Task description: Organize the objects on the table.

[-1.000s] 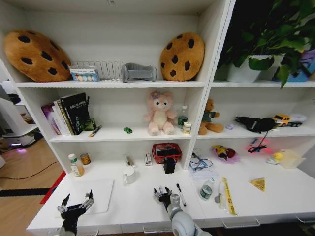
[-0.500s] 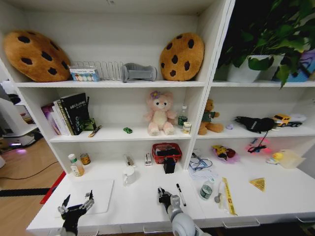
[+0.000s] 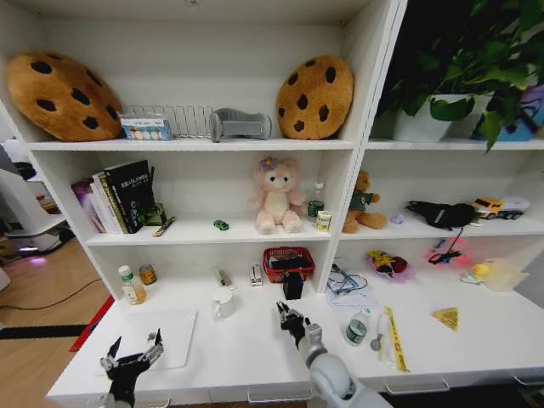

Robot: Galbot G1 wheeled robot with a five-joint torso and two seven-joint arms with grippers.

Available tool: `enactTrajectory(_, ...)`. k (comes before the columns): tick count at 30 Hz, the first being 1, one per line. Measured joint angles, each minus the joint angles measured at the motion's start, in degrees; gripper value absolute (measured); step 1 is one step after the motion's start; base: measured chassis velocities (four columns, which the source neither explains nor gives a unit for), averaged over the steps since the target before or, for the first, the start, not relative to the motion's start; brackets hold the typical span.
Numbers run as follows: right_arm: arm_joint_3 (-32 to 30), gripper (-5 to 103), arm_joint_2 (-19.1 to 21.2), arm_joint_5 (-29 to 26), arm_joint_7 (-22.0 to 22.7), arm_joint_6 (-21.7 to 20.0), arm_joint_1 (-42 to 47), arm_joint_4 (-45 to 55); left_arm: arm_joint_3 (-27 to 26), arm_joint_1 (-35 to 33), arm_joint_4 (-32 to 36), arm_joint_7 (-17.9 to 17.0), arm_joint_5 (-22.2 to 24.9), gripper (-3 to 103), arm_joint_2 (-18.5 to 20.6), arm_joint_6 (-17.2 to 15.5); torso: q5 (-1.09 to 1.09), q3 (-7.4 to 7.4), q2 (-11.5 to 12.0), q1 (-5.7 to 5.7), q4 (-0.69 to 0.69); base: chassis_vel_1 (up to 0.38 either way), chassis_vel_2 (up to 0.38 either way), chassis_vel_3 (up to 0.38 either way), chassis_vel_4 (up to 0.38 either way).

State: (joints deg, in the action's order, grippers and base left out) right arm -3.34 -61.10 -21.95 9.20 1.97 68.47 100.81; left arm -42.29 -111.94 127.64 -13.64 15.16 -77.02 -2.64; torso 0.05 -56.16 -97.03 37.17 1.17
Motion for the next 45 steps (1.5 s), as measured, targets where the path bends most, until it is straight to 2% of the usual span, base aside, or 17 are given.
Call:
enactTrajectory(1, -1.3, 13, 0.0, 1.9, -1.7, 2.5, -0.5, -1.3, 0.0, 0.0, 0.0, 0.0, 0.0, 99, 0.0, 0.0, 0.01, 0.00, 0.0, 0.00, 0.00, 0.000, 0.000, 0.000, 0.000)
enactTrajectory(2, -1.3, 13, 0.0, 1.9, -1.7, 2.5, -0.5, -1.3, 0.0, 0.0, 0.0, 0.0, 0.0, 99, 0.0, 0.0, 0.01, 0.00, 0.0, 0.00, 0.00, 0.000, 0.000, 0.000, 0.000)
enactTrajectory(5, -3.4, 13, -0.1, 4.6, -6.1, 8.1, -3.0, -5.8, 0.0, -0.1, 0.0, 0.0, 0.0, 99, 0.2, -0.1, 0.01, 0.00, 0.0, 0.00, 0.00, 0.000, 0.000, 0.000, 0.000)
enactTrajectory(10, -3.3, 13, -0.5, 3.6, -9.6, 10.6, -6.2, -9.8, -0.3, -0.3, 0.2, 0.0, 0.1, 99, 0.4, -0.1, 0.01, 0.00, 0.0, 0.00, 0.00, 0.000, 0.000, 0.000, 0.000)
enactTrajectory(14, -2.3, 13, -1.0, 2.5, -11.6, 11.2, -10.3, -13.7, -0.6, -0.6, 0.4, 0.0, 0.3, 99, 0.6, -0.1, 0.00, 0.00, 0.0, 0.00, -0.01, 0.000, 0.000, 0.000, 0.000)
enactTrajectory(22, -0.2, 13, -2.1, 0.7, -12.2, 10.7, -15.2, -17.8, -0.6, -0.7, 0.4, 0.0, 0.3, 99, 0.4, -0.2, 0.00, 0.00, 0.0, 0.01, -0.01, 0.000, 0.000, 0.000, 0.000)
enactTrajectory(32, 2.0, 13, -7.2, 0.6, -12.7, 11.6, -21.0, -23.8, -0.6, -0.8, -0.2, 0.1, 0.3, 99, 0.5, -0.2, -0.01, 0.01, 0.0, 0.01, -0.02, 0.000, 0.000, 0.000, 0.000)
enactTrajectory(45, 0.3, 13, -8.0, 0.8, -13.5, 13.0, -21.4, -26.3, -0.9, -0.6, -0.6, 0.1, 0.8, 99, 1.0, -0.4, -0.01, 0.01, 0.0, 0.01, 0.00, 0.000, 0.000, 0.000, 0.000)
